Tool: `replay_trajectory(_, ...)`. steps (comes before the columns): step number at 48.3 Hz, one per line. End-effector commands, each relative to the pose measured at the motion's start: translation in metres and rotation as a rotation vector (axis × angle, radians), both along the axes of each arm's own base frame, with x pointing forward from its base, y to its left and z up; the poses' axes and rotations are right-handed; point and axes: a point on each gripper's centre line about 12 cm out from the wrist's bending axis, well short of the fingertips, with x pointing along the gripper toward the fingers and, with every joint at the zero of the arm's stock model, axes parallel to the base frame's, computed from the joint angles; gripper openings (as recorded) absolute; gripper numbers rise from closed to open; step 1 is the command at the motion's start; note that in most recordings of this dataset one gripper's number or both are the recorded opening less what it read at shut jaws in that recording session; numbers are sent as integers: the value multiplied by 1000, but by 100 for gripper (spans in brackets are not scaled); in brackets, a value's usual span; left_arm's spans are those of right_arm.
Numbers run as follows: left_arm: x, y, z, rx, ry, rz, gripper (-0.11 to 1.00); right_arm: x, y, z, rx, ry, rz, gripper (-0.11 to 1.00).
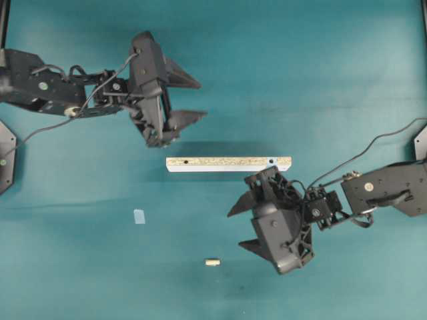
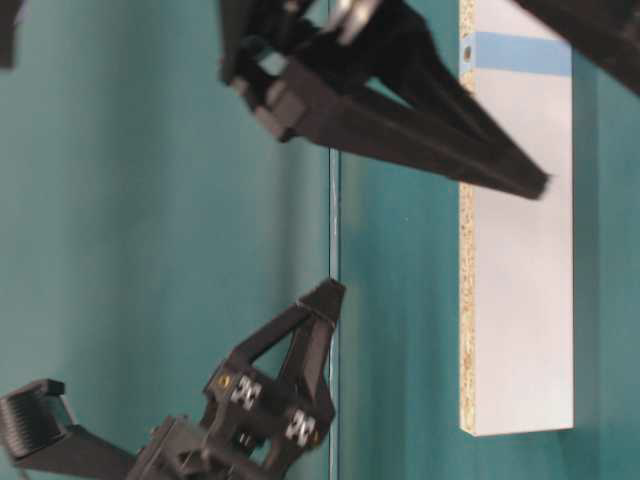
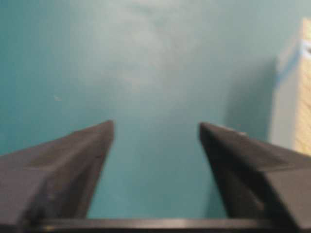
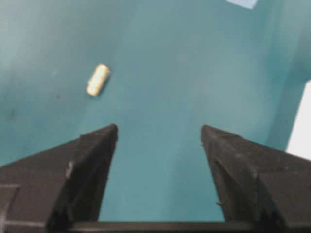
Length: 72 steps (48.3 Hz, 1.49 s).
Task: Insert the rod into the hole on the wooden board.
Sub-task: 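Move left gripper to the board's left end and right gripper over the peg, then lower the open right gripper around the wooden peg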
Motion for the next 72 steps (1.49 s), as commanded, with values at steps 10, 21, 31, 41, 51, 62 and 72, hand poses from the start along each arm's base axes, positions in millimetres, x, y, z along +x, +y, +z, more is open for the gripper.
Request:
replay_trajectory(10,-5,-35,26,-10,22,-96,100,14,3,37,40,133,-101,78)
replay_trajectory(21,-1,-61,12,-25,51,-158,100,31,7,42,77,259,-203,78)
replay_trajectory(31,3,-71,-10,-27,68,-183,100,46,25,37,83,326,-226,78)
replay_trajectory(41,5,-71,-19,-34,64,-175,99,58,43,36,75,343,-207,78)
replay_trajectory(51,5,-68,-32,-37,100,-167,99,70,47,30,49,393,-222,78)
replay_trajectory(62,7,-68,-38,-37,113,-166,99,80,50,25,45,411,-228,78)
replay_trajectory(72,8,-68,-38,-38,112,-165,99,86,59,19,27,448,-227,78)
